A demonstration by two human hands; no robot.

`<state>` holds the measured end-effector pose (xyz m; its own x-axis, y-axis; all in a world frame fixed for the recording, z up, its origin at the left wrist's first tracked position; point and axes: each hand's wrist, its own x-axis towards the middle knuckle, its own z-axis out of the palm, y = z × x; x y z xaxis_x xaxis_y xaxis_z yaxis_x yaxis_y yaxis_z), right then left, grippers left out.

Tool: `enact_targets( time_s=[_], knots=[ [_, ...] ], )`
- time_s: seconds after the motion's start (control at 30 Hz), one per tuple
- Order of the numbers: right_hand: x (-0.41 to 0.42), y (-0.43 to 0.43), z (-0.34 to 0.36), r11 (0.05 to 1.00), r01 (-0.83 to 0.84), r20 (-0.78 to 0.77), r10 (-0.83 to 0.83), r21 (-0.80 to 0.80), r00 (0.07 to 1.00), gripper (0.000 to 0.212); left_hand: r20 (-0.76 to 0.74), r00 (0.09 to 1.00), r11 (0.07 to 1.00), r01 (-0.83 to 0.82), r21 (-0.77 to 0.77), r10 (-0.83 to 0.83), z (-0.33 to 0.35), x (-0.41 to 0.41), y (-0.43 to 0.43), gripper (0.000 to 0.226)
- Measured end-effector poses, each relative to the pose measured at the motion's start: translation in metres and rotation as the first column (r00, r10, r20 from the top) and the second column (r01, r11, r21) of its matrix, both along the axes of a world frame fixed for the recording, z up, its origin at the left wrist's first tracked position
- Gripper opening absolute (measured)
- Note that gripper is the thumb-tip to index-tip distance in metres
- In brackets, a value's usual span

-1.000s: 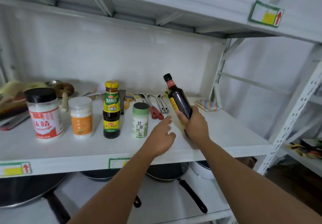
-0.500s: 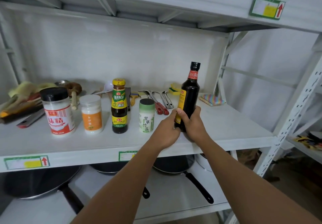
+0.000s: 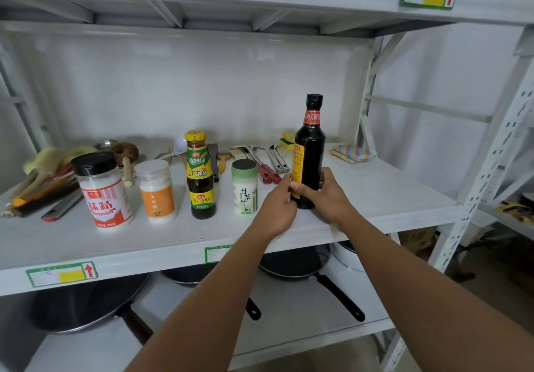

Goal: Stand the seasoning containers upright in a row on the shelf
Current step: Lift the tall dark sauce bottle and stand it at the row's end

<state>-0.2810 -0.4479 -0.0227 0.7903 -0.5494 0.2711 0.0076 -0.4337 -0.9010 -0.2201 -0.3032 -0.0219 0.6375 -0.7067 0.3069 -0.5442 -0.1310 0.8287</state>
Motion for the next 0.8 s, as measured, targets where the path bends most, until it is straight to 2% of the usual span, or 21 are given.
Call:
enact_targets(
  time_s=[0.17,0.3,0.4,0.5,0.63,0.8],
  knots=[
    [-0.003,-0.006,-0.005,0.998,-0.005,0.041,0.002,0.066,0.999,0.067,0.014,1.000,0.999,0.009,-0.052,-0.008,-0.001,-0.001,0.000,0.070],
    [-0.006,-0.004,-0.003,0.988,-0.074,0.047,0.068,0.133,0.997,0.063,0.004,1.000,0.992,-0.005,-0.125,0.005,0.004,-0.003,0.000,0.039],
    [-0.004,-0.002,-0.003,0.981,-0.106,0.014,0.105,0.163,0.994,0.076,-0.020,1.000,0.990,-0.024,-0.141,0.021,0.004,0.000,-0.001,0.033],
    [-0.002,-0.001,-0.005,0.992,-0.082,-0.013,0.083,0.100,0.996,0.086,-0.031,0.999,0.991,-0.032,-0.134,0.028,0.001,0.002,-0.002,0.041],
    [-0.002,0.001,-0.005,1.000,-0.016,-0.013,0.016,0.012,1.000,0.072,-0.034,0.998,0.993,-0.050,-0.107,0.046,-0.002,0.004,-0.005,0.047],
    [0.002,0.006,-0.004,0.991,0.034,-0.050,-0.041,-0.129,0.998,0.074,-0.018,0.995,0.989,-0.102,-0.105,0.100,-0.004,0.004,-0.008,0.041]
  ],
)
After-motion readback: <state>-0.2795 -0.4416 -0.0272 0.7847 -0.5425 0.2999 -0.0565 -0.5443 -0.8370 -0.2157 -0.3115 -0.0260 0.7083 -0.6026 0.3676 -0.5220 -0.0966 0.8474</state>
